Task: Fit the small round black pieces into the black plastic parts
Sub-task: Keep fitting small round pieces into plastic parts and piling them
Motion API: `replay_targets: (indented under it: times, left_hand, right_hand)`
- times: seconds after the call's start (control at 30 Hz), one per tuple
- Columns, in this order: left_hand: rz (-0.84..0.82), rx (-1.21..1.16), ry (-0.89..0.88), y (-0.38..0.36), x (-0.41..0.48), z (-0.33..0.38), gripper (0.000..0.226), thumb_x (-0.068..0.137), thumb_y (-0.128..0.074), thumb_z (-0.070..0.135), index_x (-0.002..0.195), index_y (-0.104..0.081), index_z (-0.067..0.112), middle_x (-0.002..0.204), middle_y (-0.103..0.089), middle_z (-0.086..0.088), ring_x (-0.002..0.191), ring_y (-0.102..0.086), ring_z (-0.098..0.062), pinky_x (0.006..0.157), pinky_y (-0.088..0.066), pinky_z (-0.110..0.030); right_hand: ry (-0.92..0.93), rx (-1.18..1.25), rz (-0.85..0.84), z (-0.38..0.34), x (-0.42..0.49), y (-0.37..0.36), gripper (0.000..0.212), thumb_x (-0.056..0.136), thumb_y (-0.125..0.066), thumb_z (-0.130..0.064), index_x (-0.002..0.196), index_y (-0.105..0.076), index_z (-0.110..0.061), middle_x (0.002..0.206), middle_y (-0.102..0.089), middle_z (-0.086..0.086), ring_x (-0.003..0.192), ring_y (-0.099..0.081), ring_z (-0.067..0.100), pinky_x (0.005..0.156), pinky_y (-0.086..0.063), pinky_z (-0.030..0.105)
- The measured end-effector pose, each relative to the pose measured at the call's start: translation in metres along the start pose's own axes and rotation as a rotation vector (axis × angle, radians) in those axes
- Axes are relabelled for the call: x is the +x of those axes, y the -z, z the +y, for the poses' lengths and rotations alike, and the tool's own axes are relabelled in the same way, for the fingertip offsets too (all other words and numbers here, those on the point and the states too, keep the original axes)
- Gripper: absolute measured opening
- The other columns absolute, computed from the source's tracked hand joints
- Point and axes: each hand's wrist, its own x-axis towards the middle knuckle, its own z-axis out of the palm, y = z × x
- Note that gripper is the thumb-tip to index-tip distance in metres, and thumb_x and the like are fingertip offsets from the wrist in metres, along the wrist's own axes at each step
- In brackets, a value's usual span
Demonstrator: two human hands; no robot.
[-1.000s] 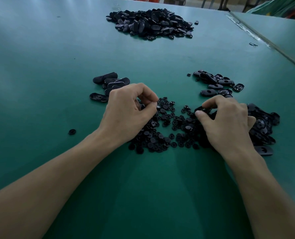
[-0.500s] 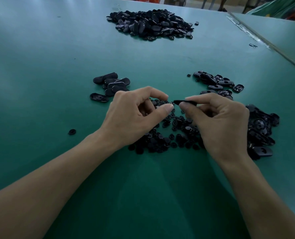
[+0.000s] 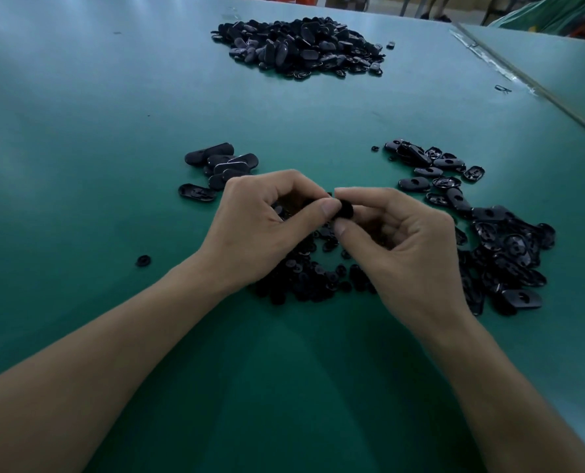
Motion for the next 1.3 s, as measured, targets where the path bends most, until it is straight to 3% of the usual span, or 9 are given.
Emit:
replay_targets:
  times: [0.13, 0.3, 0.5, 0.6, 0.73, 0.83, 1.07, 1.2, 1.3]
  left_hand:
    - [0.003, -0.019, -0.009, 0.0019, 0.0009, 0.0003, 0.007, 0.086, -0.077, 0.025, 0.083, -0.073, 0.03, 0.076, -0.073, 0.01, 0.062, -0.061, -0.001, 0.058, -0.041, -0.009]
    - [0.012, -0.029, -0.045, 0.0006, 0.0001, -0.0015, 0.007, 0.085, -0.077, 0.031, 0.082, -0.071, 0.034, 0.066, -0.068, -0.003, 0.056, -0.06, -0.025, 0.05, -0.043, -0.025]
    - [0.003, -0.04, -0.042, -0.0001, -0.0007, -0.0007, 0.01, 0.08, -0.08, 0.035, 0.084, -0.07, 0.034, 0.07, -0.07, 0.014, 0.057, -0.057, 0.003, 0.055, -0.038, -0.007]
    - [-0.05, -0.06, -0.036, 0.0012, -0.0022, 0.0002, 0.02, 0.076, -0.084, 0.038, 0.089, -0.072, 0.031, 0.076, -0.072, 0.014, 0.061, -0.061, 0.0, 0.057, -0.042, -0.009]
    - [-0.056, -0.063, 0.009, 0.0011, -0.002, -0.0008, 0.023, 0.078, -0.084, 0.03, 0.098, -0.072, 0.029, 0.076, -0.068, 0.016, 0.064, -0.058, 0.002, 0.058, -0.039, -0.005]
    - [-0.026, -0.059, 0.046, 0.001, -0.0004, -0.0017, 0.018, 0.082, -0.079, 0.026, 0.097, -0.072, 0.032, 0.077, -0.071, 0.013, 0.07, -0.063, 0.002, 0.06, -0.039, -0.004]
    - [-0.03, -0.098, 0.067, 0.0016, 0.0017, -0.0023, 0.015, 0.084, -0.078, 0.019, 0.094, -0.073, 0.028, 0.087, -0.077, 0.009, 0.077, -0.071, -0.005, 0.068, -0.049, -0.012]
    - [-0.043, -0.121, 0.076, 0.0017, 0.0019, -0.0018, 0.02, 0.087, -0.076, 0.01, 0.097, -0.073, 0.027, 0.083, -0.075, 0.016, 0.075, -0.067, 0.004, 0.065, -0.048, -0.01]
    - [-0.011, -0.115, 0.089, 0.0021, 0.0025, -0.0032, 0.018, 0.089, -0.074, 0.01, 0.097, -0.073, 0.025, 0.08, -0.074, 0.013, 0.073, -0.068, -0.003, 0.064, -0.057, -0.025]
  right_hand:
    - [-0.074, 0.12, 0.001, -0.0038, 0.0013, 0.0009, 0.015, 0.09, -0.067, -0.015, 0.099, -0.074, -0.026, 0.081, -0.076, -0.007, 0.072, -0.071, 0.007, 0.067, -0.053, 0.017]
    - [-0.126, 0.169, -0.062, -0.0033, 0.0011, 0.0003, 0.011, 0.097, -0.061, -0.016, 0.096, -0.072, -0.017, 0.071, -0.073, 0.002, 0.059, -0.066, 0.01, 0.058, -0.049, 0.014]
    - [-0.148, 0.345, -0.039, -0.0067, 0.0026, 0.0001, 0.014, 0.086, -0.067, -0.027, 0.089, -0.071, -0.014, 0.073, -0.074, 0.001, 0.06, -0.066, 0.007, 0.059, -0.049, 0.013]
    - [-0.136, 0.356, -0.011, -0.0046, 0.0033, 0.0016, 0.001, 0.088, -0.071, -0.014, 0.089, -0.071, -0.015, 0.071, -0.073, -0.005, 0.062, -0.065, 0.001, 0.061, -0.049, 0.011]
    - [-0.151, 0.276, 0.032, -0.0012, 0.0036, 0.0029, 0.015, 0.091, -0.068, -0.009, 0.101, -0.07, -0.02, 0.078, -0.073, -0.008, 0.067, -0.065, -0.001, 0.064, -0.049, 0.011]
    - [-0.126, 0.253, 0.009, -0.0023, 0.0034, 0.0002, 0.02, 0.091, -0.067, -0.002, 0.097, -0.071, -0.02, 0.079, -0.074, -0.009, 0.07, -0.066, 0.001, 0.067, -0.05, 0.012]
    - [-0.104, 0.186, 0.036, -0.0026, 0.0022, -0.0014, 0.023, 0.09, -0.069, -0.003, 0.092, -0.069, -0.027, 0.079, -0.074, -0.006, 0.072, -0.07, 0.009, 0.068, -0.052, 0.015]
    - [-0.128, 0.145, 0.058, -0.0026, 0.0022, -0.0006, 0.021, 0.091, -0.069, -0.008, 0.092, -0.068, -0.029, 0.075, -0.074, -0.005, 0.07, -0.07, 0.009, 0.065, -0.051, 0.018]
    - [-0.135, -0.053, 0.108, -0.0002, 0.0013, 0.0027, 0.012, 0.092, -0.069, -0.022, 0.101, -0.068, -0.031, 0.078, -0.073, -0.013, 0.073, -0.07, 0.005, 0.068, -0.053, 0.022]
